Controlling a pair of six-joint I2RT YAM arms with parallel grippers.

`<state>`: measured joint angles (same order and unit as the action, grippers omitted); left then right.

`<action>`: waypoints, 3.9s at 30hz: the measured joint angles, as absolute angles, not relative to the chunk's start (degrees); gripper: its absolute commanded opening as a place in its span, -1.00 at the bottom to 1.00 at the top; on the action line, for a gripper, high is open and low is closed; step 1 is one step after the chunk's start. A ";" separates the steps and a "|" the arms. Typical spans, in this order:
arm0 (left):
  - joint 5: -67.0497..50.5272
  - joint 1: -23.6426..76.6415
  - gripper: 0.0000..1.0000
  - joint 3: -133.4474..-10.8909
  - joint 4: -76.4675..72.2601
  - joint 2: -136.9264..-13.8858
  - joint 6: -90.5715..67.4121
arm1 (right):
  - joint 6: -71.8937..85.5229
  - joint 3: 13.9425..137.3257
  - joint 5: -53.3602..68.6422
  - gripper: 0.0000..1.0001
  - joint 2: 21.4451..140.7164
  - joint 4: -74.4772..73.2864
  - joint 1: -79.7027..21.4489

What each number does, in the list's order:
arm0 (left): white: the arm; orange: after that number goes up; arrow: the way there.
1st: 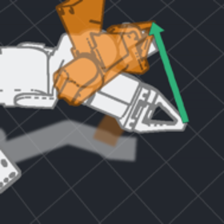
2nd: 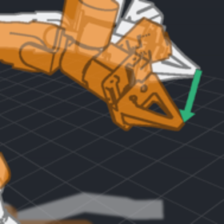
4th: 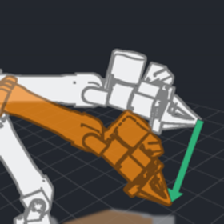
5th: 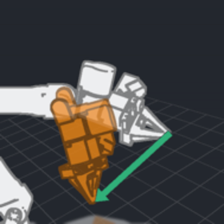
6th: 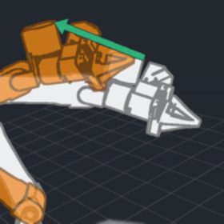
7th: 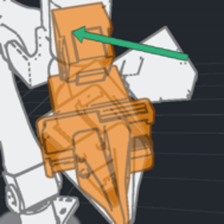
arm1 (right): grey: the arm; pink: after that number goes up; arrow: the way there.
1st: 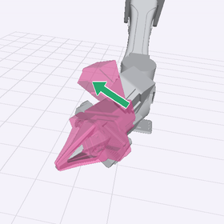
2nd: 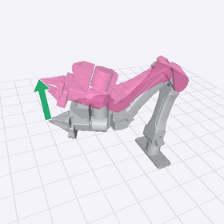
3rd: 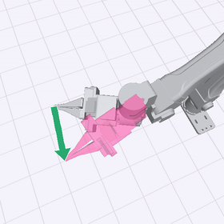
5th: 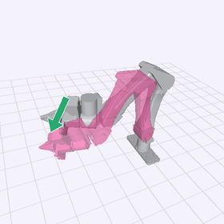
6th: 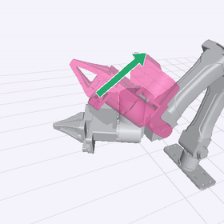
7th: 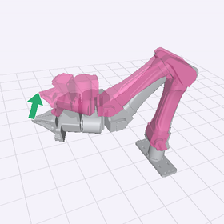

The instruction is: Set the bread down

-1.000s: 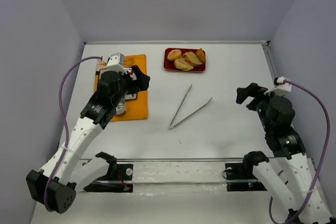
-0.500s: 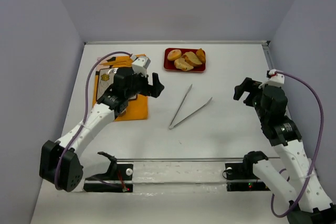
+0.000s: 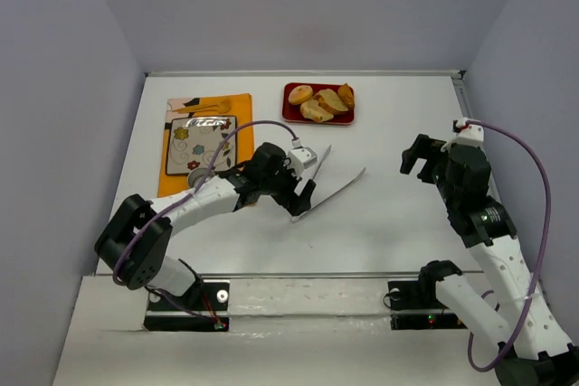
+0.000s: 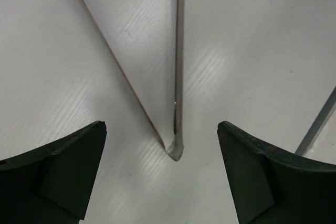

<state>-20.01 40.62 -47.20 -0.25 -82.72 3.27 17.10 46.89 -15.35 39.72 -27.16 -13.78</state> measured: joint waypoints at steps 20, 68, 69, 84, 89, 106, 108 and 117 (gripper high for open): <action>-12.05 49.74 0.98 -54.28 1.83 -98.21 2.87 | 17.15 46.89 -15.38 1.00 38.24 -27.92 -13.78; 13.52 49.98 0.13 -78.19 10.28 -89.10 -2.94 | 17.80 46.87 -16.08 0.99 32.95 -27.94 -13.78; 14.06 49.56 0.14 -79.18 10.90 -89.19 -3.44 | 17.80 46.87 -16.08 0.99 32.91 -27.94 -13.78; 11.18 34.59 0.05 -95.74 19.55 -103.74 10.00 | 17.76 46.87 -16.08 0.99 33.26 -27.94 -13.78; 8.05 32.99 0.05 -97.23 20.80 -107.02 18.83 | 17.74 46.87 -16.10 1.00 33.82 -27.94 -13.78; -1.58 28.91 0.02 -110.39 27.51 -119.31 29.58 | 17.72 46.87 -16.93 0.99 34.37 -27.94 -13.78; -2.02 28.86 0.02 -110.89 27.75 -120.46 29.65 | 17.69 46.87 -17.06 0.99 34.50 -27.94 -13.78; -2.11 27.92 0.02 -114.48 29.87 -124.07 29.06 | 17.69 46.87 -17.96 0.99 34.33 -27.97 -13.78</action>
<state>-2.11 27.92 -114.48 29.87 -124.07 29.06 17.69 46.87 -17.96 34.33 -27.97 -13.78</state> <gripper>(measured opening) 0.514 0.996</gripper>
